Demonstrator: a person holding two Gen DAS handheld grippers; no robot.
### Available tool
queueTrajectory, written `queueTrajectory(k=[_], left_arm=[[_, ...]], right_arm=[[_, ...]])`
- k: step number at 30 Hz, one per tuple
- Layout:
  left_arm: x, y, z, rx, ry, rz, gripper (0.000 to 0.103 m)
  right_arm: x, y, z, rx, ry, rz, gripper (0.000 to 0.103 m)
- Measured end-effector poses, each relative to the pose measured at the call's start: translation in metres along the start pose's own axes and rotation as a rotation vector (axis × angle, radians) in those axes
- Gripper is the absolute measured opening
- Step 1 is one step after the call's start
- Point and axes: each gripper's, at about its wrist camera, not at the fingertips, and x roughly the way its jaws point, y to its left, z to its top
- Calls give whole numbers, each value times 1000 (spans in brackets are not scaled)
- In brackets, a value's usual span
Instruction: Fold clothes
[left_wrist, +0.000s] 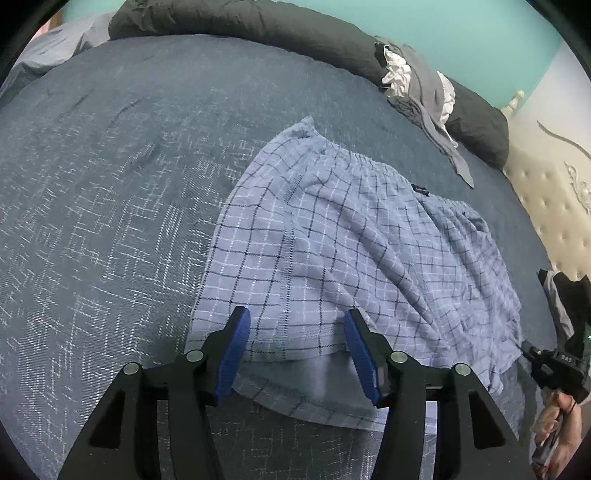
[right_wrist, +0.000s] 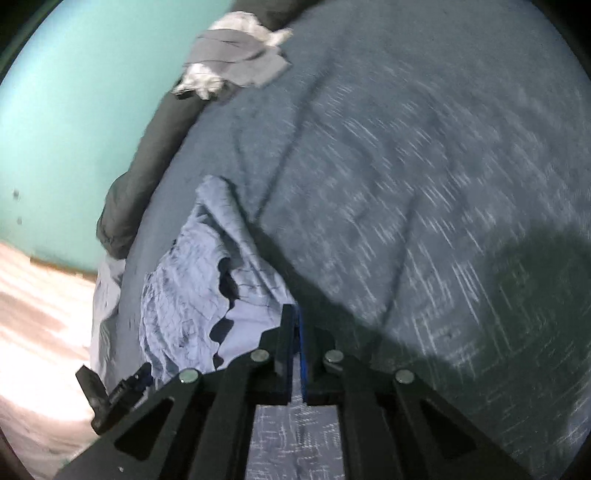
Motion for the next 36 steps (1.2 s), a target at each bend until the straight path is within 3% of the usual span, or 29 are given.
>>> queueTrajectory(k=[5,7,9,12,20,24,26,29,30,36], left_arm=[[-1,1,0,4,3,-12,60],[-1,2,0,-1,4,-18,60],[-1,3,0,-8,3,-24,60],[-2,4,0,-15,4,-31,60],[-3,7,-1,-14,4,-46,61],[-3,6,-3,-12,3,-45,61],[-3,6,-3,-13,3,-46,61],[-3,7,-4,-12,4,-47,61],[-3,7,-4,-11,4,-48,61],[-2,10,-4,-22,5,-57,61]], right_arm=[[-22,15,11,-61,-72,-68,7],[-17,31,10,-117,-31,-32,10],[-12,46,9,-164,9,4,24],[0,52,1,-121,70,47,40],[27,18,-2,135,76,78,43],[26,13,4,182,23,99,43],[25,13,9,188,4,111,39],[27,16,14,164,-8,121,8],[28,20,15,149,-14,125,4],[5,-6,20,236,-121,194,1]])
